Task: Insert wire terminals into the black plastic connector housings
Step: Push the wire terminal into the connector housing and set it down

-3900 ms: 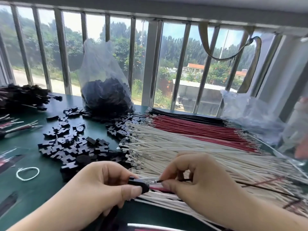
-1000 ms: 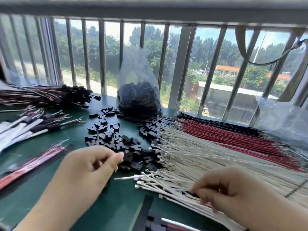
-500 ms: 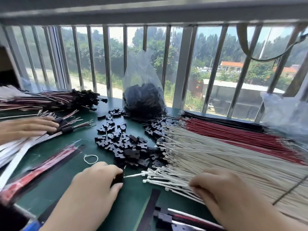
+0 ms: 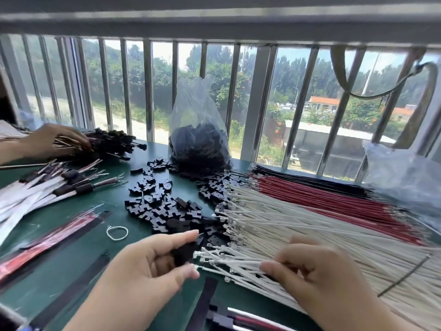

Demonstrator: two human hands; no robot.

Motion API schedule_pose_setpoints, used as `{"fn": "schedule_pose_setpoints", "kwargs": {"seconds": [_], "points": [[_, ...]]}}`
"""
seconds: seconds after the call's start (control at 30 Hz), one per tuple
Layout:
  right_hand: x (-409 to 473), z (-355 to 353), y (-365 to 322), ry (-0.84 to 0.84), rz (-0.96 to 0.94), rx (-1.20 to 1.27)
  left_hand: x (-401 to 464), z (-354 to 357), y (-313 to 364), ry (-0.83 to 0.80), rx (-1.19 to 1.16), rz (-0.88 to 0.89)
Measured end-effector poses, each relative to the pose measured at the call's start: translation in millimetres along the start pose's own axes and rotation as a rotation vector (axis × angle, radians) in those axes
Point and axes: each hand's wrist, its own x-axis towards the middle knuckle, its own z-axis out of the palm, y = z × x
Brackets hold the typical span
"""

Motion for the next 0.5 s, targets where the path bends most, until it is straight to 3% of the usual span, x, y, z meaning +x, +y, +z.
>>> {"fn": "schedule_pose_setpoints", "kwargs": {"seconds": [0.27, 0.5], "points": [[-2.7, 3.4, 1.9, -0.007, -0.145, 0.048, 0.8, 22.2, -11.0, -0.093, -0.055, 0.003], [-4.5, -2.5, -5.8, 0.066, -0.097, 0.209, -1.7, 14.7, -8.2, -0.057, -0.121, 0.051]]}}
